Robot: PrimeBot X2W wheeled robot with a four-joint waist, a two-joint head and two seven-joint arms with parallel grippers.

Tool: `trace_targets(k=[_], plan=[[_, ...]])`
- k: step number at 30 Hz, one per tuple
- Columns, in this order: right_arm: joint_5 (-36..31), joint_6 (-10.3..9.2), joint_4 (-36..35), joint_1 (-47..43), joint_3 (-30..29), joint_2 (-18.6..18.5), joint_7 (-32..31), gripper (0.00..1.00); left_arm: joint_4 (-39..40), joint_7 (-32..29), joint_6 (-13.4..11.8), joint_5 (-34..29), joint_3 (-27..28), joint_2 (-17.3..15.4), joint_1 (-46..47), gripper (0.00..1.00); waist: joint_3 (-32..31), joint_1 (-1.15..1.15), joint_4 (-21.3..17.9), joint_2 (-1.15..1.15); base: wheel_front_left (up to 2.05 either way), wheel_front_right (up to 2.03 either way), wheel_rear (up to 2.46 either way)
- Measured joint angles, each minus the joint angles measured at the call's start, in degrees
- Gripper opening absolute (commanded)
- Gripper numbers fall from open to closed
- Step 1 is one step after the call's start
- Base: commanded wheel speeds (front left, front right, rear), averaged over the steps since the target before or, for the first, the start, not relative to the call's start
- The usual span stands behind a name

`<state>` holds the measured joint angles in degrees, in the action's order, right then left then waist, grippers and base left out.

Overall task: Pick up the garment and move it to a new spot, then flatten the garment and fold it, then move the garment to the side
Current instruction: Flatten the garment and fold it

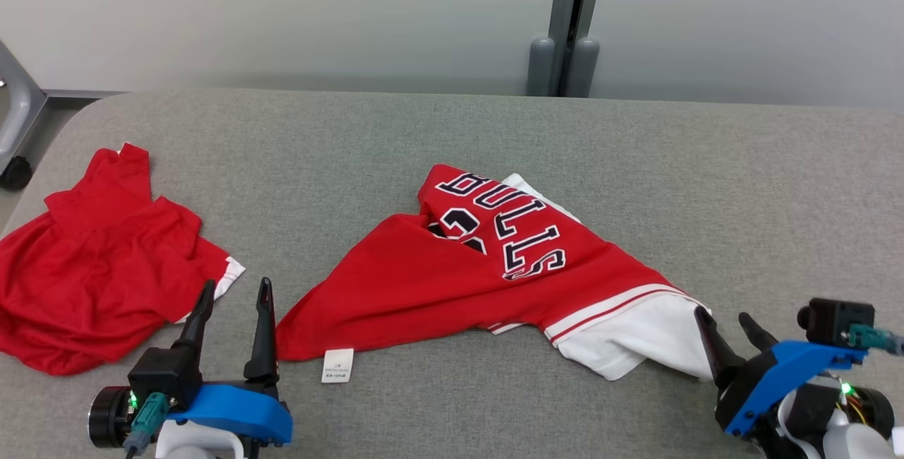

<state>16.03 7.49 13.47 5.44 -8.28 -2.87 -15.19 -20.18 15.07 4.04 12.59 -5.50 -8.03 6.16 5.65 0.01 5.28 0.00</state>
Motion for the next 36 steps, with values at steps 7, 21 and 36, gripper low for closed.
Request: trace_targets(k=[7, 21, 36], plan=[[3.7, 0.0, 7.11, 5.16, 0.77, 0.03, -6.55, 0.82, -0.02, 0.0, 0.47, -0.01, -0.55, 0.62, 0.74, 1.0, 0.61, 0.0, 0.96, 0.0, 0.0, 0.0, 0.0], [-7.53, 0.0, 5.98, 6.79, -8.17, 0.12, -4.89, 0.0, 0.43, 0.0, 0.89, 0.01, -0.14, 1.03, 0.55, 1.0, 0.32, 0.0, 0.81, 0.0, 0.0, 0.0, 0.0], [-5.49, 0.0, 0.97, 2.19, -11.46, 0.08, 0.03, 1.0, 0.58, 0.0, 1.13, 0.01, 0.73, 1.54, 0.01, 1.0, -0.49, 0.0, -0.52, 0.0, 0.0, 0.0, 0.0]])
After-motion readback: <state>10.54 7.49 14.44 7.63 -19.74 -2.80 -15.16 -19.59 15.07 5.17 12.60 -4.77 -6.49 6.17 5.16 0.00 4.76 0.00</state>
